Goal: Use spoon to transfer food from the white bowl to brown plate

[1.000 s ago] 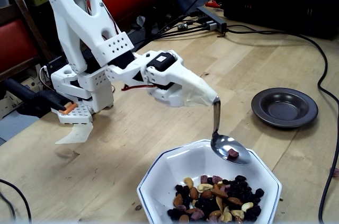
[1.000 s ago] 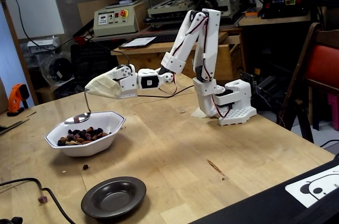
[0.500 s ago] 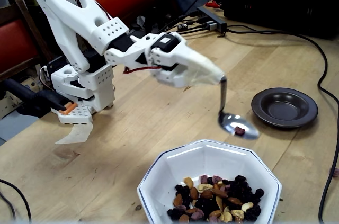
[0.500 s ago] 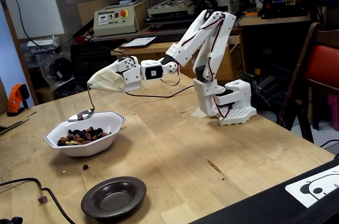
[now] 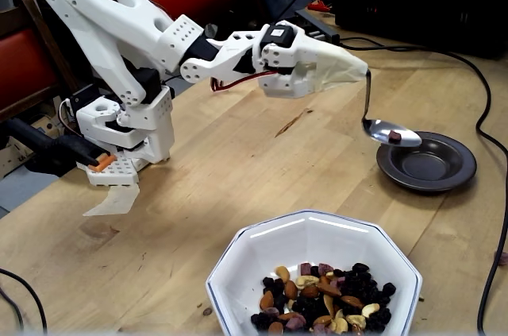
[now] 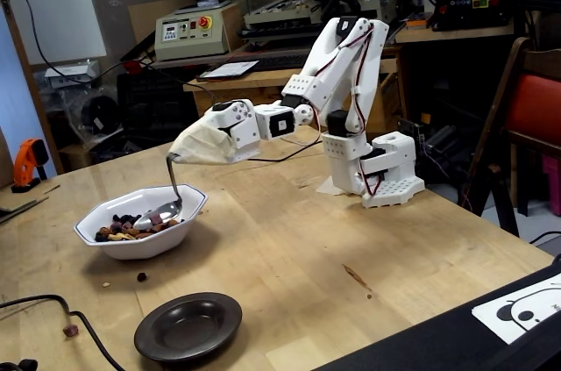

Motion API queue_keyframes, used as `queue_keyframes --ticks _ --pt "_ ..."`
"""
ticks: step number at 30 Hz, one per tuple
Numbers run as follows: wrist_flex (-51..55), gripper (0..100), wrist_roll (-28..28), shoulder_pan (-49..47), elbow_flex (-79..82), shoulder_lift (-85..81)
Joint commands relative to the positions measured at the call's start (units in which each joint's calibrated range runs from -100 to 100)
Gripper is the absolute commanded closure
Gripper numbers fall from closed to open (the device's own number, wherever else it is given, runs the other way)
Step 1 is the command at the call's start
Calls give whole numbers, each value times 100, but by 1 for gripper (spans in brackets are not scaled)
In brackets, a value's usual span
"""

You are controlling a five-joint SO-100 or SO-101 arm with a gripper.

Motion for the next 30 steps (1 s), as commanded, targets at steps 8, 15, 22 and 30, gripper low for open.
queue_keyframes --ticks 8,15,22,30 --pt "14 98 15 -851 -81 -321" --pt "-50 98 15 -1206 -81 -253" --pt "-73 98 15 -1362 -90 -236" --pt "-81 98 15 -1377 -188 175"
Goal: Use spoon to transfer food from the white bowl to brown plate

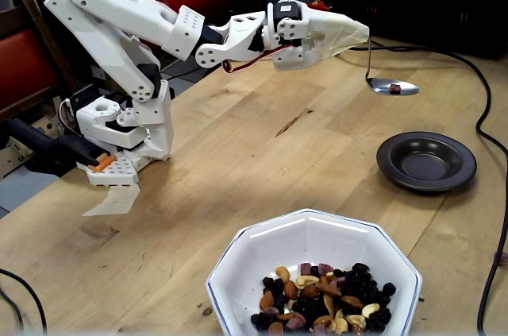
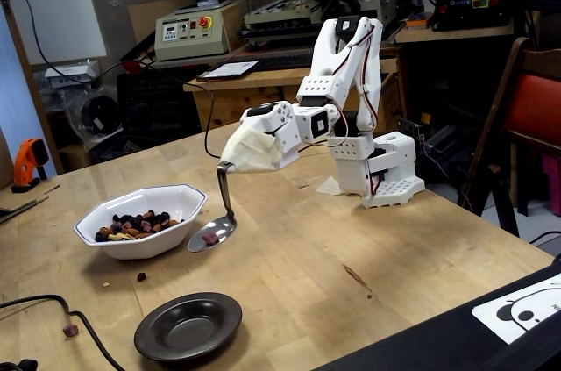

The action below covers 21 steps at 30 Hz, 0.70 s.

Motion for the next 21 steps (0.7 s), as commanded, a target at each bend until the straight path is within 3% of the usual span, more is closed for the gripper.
queue_keyframes --ticks 1,21 --pt "-81 98 15 -34 -285 201" --pt "-81 98 24 -34 -1374 1493"
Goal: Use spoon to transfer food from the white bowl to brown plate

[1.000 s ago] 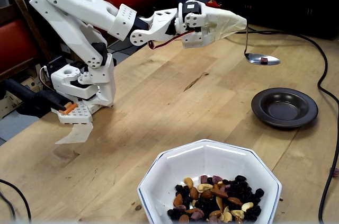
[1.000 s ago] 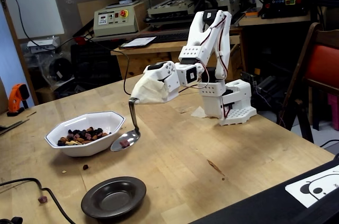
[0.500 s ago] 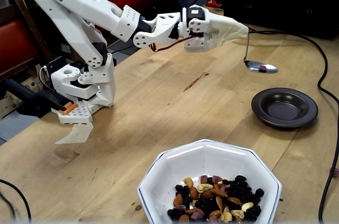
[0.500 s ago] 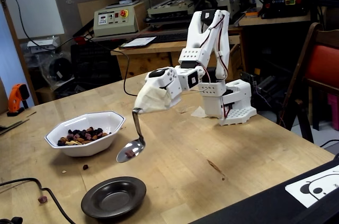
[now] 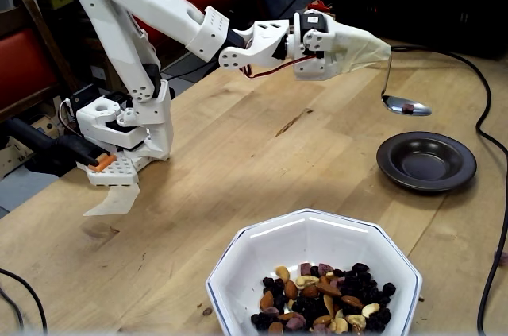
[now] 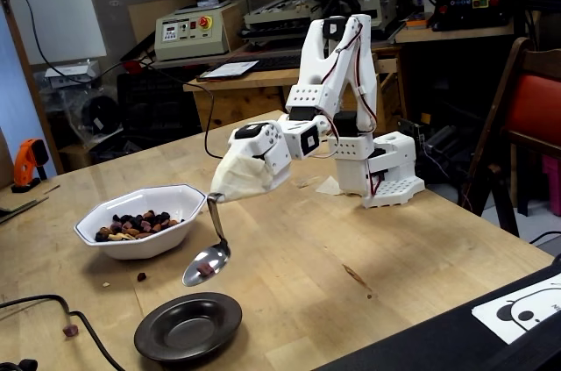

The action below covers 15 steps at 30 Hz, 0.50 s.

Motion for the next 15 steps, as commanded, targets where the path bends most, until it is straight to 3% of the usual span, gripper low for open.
queue_keyframes --ticks 1,15 --pt "-81 98 24 -34 -397 -36" --pt "-81 98 381 -34 -397 -10"
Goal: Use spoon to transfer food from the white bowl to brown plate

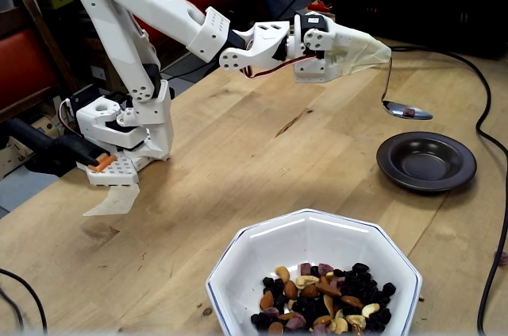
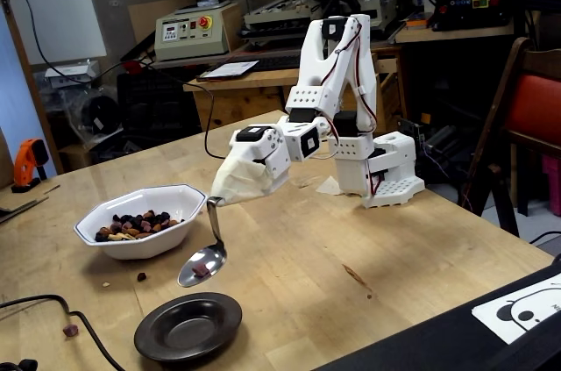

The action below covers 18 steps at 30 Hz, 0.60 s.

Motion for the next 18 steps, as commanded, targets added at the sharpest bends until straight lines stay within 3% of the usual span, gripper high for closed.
queue_keyframes --ticks 1,9,18 --pt "-81 98 39 -34 -397 -36" --pt "-160 98 73 -34 -406 478" --pt "-1315 98 78 18 -406 1043"
